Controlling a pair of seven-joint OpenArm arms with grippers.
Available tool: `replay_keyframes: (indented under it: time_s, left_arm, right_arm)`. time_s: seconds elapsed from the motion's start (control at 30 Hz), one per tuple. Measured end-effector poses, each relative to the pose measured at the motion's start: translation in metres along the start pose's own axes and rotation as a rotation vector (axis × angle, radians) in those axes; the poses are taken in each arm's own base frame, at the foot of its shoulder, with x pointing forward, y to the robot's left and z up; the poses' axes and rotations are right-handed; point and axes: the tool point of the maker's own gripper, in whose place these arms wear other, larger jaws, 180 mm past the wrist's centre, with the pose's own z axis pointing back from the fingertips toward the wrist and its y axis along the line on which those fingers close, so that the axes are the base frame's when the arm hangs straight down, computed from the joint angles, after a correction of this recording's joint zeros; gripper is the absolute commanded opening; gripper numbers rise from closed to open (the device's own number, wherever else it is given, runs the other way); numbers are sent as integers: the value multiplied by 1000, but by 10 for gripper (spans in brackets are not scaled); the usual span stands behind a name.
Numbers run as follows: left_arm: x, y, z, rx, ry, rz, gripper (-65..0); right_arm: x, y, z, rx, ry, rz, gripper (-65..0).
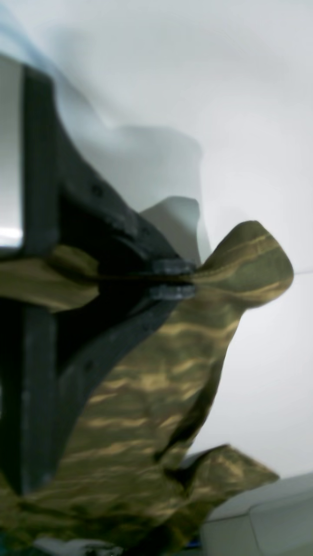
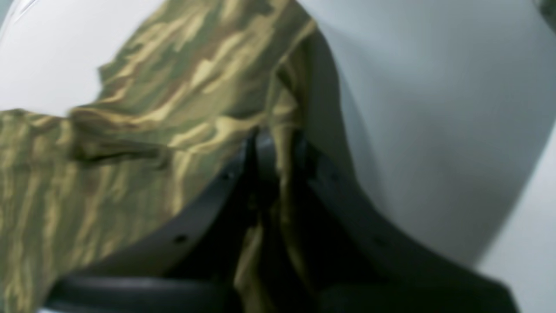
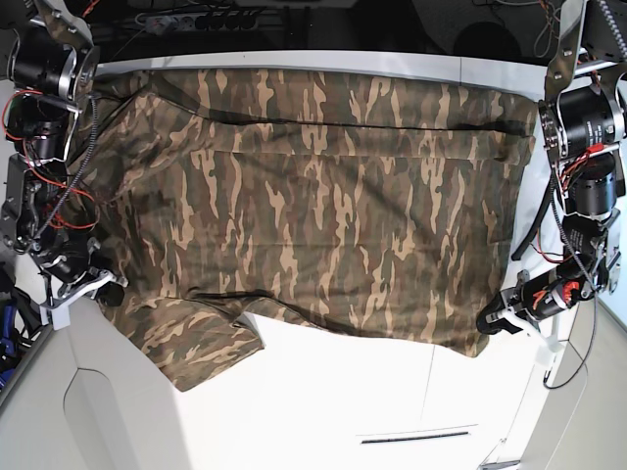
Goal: Fold the T-shirt properly
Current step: 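Grasp the shirt's hem corners with both grippers, then fold the hem over toward the collar with both grippers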
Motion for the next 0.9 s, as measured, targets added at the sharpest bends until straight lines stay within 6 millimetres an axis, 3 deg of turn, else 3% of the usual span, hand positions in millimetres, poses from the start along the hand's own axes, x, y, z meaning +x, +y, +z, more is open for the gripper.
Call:
replay_keyframes:
  time_s: [0.1, 0.23, 0.4, 0.57, 0.67, 0.9]
  left_arm:
    - [-1, -9, 8, -51, 34, 20, -650]
    - [-8, -21, 19, -101, 71, -6, -650]
    - [-25, -15, 41, -76, 97, -81, -650]
    - [-27, -13, 67, -54, 92, -183, -650]
    - [-36, -19, 77, -55, 105, -242, -650]
    - [-76, -13, 86, -40, 191, -253, -650]
  right_arm:
    - [11, 0, 13, 13, -19, 11, -650]
    - [12, -1, 31, 16, -23, 46, -650]
    - [-1, 1, 51, 20, -10, 78, -650]
    - [-1, -7, 74, -7, -28, 98, -650]
    - [-10, -12, 87, -22, -15, 97, -650]
    - [-42, -29, 110, -52, -2, 22, -650]
